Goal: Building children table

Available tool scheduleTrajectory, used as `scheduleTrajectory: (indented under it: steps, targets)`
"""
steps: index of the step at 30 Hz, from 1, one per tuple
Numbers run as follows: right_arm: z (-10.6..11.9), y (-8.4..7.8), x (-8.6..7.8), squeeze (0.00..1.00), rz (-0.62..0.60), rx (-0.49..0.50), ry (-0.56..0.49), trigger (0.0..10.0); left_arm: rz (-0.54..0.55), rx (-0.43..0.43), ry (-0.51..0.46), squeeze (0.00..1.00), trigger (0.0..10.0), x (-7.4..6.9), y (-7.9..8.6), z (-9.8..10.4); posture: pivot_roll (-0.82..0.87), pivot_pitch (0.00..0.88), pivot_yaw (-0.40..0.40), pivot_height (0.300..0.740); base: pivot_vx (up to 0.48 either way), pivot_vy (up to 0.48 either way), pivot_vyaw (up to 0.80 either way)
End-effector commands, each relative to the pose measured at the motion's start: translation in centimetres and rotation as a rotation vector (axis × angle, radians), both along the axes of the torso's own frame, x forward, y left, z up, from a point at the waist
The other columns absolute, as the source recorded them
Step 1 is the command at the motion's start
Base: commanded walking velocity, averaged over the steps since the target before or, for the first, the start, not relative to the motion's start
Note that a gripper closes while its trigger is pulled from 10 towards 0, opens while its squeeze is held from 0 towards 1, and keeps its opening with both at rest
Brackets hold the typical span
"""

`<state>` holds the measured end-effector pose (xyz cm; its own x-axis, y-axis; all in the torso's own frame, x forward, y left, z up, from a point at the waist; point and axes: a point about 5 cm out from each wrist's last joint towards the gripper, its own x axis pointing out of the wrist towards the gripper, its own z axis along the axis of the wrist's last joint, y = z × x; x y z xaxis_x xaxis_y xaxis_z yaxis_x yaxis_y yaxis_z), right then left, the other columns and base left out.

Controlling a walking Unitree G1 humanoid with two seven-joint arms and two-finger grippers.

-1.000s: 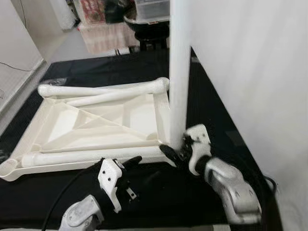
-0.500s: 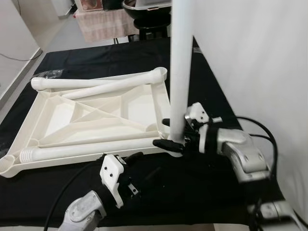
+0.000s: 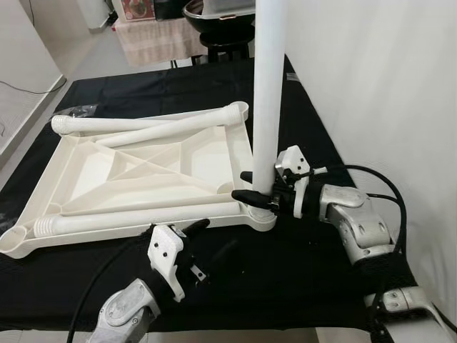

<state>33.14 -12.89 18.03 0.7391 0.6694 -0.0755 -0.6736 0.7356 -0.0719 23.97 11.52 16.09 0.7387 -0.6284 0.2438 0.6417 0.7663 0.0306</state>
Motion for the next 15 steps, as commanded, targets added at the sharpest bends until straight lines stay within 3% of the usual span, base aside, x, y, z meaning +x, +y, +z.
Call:
scheduleTrajectory:
  steps: [1,2,3,5,6,7,8,13,15]
  targets:
    - [-3.6,-1.7,-0.3,0.00,-0.281,-0.046,0.187,0.0,0.058,-0.026,-0.027,0.00,10.0,0.5,0.7,0.5,-0.03,0.177,0.042,0.740,0.000,0.000,0.00]
    - [-3.6,-1.7,-0.3,0.00,-0.281,-0.046,0.187,0.0,0.058,-0.026,-0.027,0.00,10.0,0.5,0.7,0.5,-0.03,0.177,0.042,0.740,0.000,0.000,0.00]
    - [-5.2,-1.4,-2.4,0.00,-0.396,-0.050,0.248,0.0,0.090,-0.047,-0.052,0.00,10.0,1.2,0.7,1.1,-0.03,0.183,0.039,0.740,0.000,0.000,0.00]
    - [-5.8,-0.2,-4.4,0.00,-0.384,-0.107,0.231,0.0,0.138,-0.043,-0.070,0.00,10.0,2.0,0.8,1.4,-0.05,0.181,0.051,0.740,0.000,0.000,0.00]
    - [-5.5,-0.1,-4.4,0.00,-0.381,-0.118,0.210,4.0,0.155,-0.028,-0.077,0.00,10.0,2.1,0.8,1.4,-0.05,0.178,0.059,0.740,0.000,0.000,0.00]
    - [-5.5,-0.1,-4.4,0.00,-0.381,-0.118,0.210,4.0,0.155,-0.028,-0.077,0.00,10.0,2.1,0.8,1.4,-0.05,0.178,0.059,0.740,0.000,0.000,0.00]
    - [-4.9,-0.5,-3.1,0.00,-0.395,-0.122,0.180,10.0,0.170,0.001,-0.098,0.00,10.0,2.1,0.7,1.5,-0.04,0.170,0.059,0.740,0.000,0.000,0.00]
    - [-4.6,-0.9,-2.0,0.00,-0.398,-0.121,0.165,10.0,0.175,0.018,-0.120,0.00,10.0,2.0,0.5,1.6,-0.04,0.170,0.059,0.740,0.000,0.000,0.00]
    - [-2.8,-1.1,-0.2,0.00,-0.334,-0.151,0.094,10.0,0.166,-0.020,-0.095,0.00,10.0,1.7,0.1,1.6,-0.04,0.154,0.059,0.740,0.000,0.000,0.00]
